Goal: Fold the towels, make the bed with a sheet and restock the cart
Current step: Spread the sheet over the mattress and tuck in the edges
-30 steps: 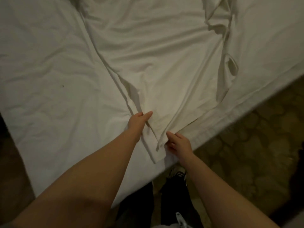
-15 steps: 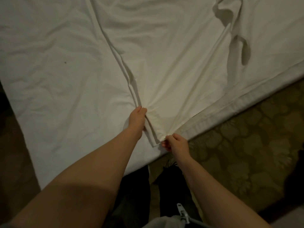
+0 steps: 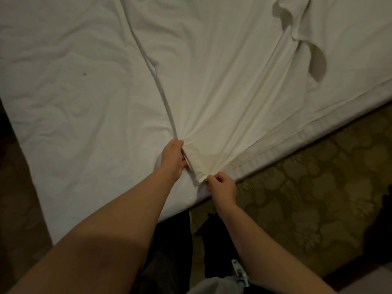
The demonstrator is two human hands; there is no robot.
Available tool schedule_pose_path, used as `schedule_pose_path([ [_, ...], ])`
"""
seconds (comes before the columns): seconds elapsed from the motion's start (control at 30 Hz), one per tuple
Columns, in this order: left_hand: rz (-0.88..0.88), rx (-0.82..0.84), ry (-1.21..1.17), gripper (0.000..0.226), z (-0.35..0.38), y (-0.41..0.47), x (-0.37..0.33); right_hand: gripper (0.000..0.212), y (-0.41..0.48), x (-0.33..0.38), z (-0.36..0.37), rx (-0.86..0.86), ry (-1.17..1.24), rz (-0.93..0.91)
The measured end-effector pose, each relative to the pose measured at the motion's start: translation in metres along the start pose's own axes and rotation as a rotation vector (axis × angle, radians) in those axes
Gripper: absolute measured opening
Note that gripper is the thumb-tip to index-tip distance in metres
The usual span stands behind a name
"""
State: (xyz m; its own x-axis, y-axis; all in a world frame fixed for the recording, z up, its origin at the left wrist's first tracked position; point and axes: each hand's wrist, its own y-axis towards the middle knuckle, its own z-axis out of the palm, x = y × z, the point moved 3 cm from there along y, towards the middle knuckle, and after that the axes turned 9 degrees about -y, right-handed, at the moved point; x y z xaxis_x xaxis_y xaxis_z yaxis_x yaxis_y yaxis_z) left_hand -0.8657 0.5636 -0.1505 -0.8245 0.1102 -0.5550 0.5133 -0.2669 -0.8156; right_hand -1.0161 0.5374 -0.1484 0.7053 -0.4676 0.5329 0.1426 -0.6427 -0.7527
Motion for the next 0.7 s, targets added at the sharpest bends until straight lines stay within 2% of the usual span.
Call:
schedule_pose_path([
  [0.1, -0.006, 0.033, 0.038, 0.014, -0.001, 0.002, 0.001, 0.029, 0.001, 0.008, -0.004, 0.001, -0.089, 0.006],
  [0.17, -0.028, 0.038, 0.025, 0.019, 0.001, 0.006, -0.002, 0.028, 0.001, 0.020, -0.013, -0.050, -0.201, -0.036],
  [0.23, -0.060, 0.025, -0.010, 0.031, 0.007, 0.012, -0.012, 0.030, 0.001, 0.041, -0.022, -0.148, -0.285, -0.156],
  [0.3, -0.096, 0.052, -0.143, 0.038, 0.019, 0.018, -0.031, 0.028, 0.003, 0.070, -0.027, -0.233, -0.389, -0.313],
  [0.4, -0.104, 0.068, -0.297, 0.045, 0.033, 0.034, -0.064, 0.007, 0.017, 0.113, -0.019, -0.203, -0.528, -0.508],
  [0.5, -0.113, 0.092, -0.217, 0.048, 0.037, 0.046, -0.090, 0.028, 0.034, 0.141, 0.000, -0.099, -0.790, -0.593],
  [0.57, -0.139, 0.106, -0.134, 0.046, 0.039, 0.052, -0.101, 0.039, 0.039, 0.157, 0.012, -0.114, -0.900, -0.624],
  [0.7, -0.153, 0.174, -0.017, 0.022, 0.044, 0.066, -0.119, 0.058, 0.044, 0.185, 0.048, -0.162, -1.044, -0.671],
])
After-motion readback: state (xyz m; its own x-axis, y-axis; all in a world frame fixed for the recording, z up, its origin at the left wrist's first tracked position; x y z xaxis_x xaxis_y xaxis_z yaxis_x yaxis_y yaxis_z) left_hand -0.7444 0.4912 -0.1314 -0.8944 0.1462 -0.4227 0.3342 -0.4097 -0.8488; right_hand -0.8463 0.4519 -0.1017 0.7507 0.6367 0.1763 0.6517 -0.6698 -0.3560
